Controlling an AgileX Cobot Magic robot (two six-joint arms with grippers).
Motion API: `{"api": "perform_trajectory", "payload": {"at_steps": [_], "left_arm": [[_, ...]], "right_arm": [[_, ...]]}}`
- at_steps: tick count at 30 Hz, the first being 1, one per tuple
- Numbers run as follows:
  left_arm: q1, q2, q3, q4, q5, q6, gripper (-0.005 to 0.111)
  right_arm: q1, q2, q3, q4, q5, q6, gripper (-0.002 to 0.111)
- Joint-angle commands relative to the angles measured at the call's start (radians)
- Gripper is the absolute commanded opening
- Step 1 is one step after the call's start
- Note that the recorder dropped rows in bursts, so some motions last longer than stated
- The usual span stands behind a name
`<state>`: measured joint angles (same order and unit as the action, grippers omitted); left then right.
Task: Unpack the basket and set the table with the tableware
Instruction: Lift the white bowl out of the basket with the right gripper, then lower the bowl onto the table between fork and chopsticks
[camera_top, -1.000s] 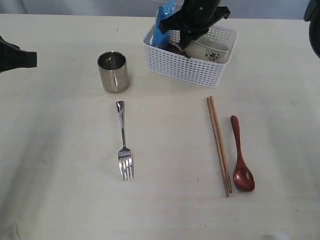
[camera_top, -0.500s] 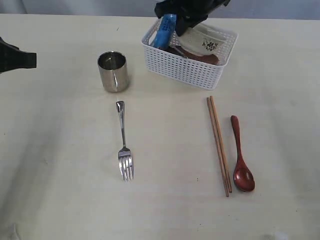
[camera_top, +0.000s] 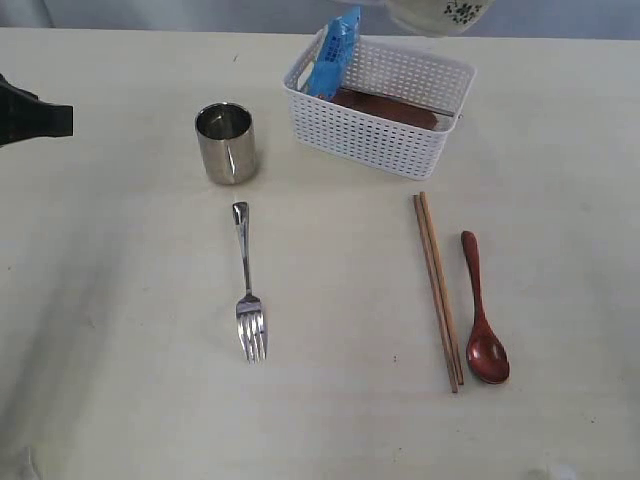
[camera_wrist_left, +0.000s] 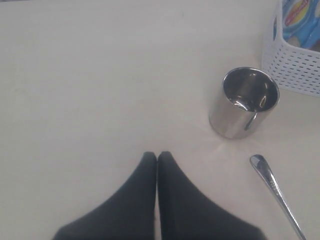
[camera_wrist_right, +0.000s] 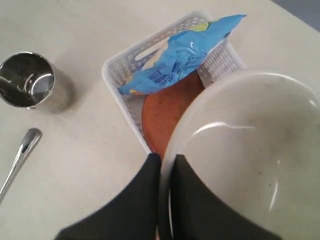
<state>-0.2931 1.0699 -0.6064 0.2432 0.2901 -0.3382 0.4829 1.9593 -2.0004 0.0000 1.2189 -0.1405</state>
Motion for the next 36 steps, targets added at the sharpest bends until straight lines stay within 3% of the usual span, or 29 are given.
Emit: {"api": "perform_trajectory", "payload": {"at_steps": [1, 6, 14, 19, 24, 36], "left_arm": [[-0.007, 0.0, 0.006, -0.011, 0.006, 0.002, 0.0], [-0.007, 0.0, 0.006, -0.011, 0.008, 0.002, 0.0], [-0.007, 0.0, 0.006, -0.011, 0.008, 0.002, 0.0], [-0.007, 0.0, 0.006, -0.011, 0.008, 0.002, 0.0], [-0.007, 0.0, 0.006, -0.011, 0.008, 0.002, 0.0], [-0.007, 0.0, 0.006, -0.011, 0.008, 0.002, 0.0]], "right_arm": [[0.089, -0.102, 0.124, -0.116, 0.002, 0.046, 0.0], [0.222, -0.23, 0.374, -0.19, -0.108, 0.131, 0.0], [0.405, -0.349, 0.827, -0.214, -0.512, 0.175, 0.0], [0.473, -0.349, 1.014, -0.401, -0.697, 0.325, 0.0], [0.498, -0.349, 1.106, -0.599, -0.764, 0.48, 0.0], [0.498, -0.237, 1.176, -0.766, -0.88, 0.516, 0.0]]}}
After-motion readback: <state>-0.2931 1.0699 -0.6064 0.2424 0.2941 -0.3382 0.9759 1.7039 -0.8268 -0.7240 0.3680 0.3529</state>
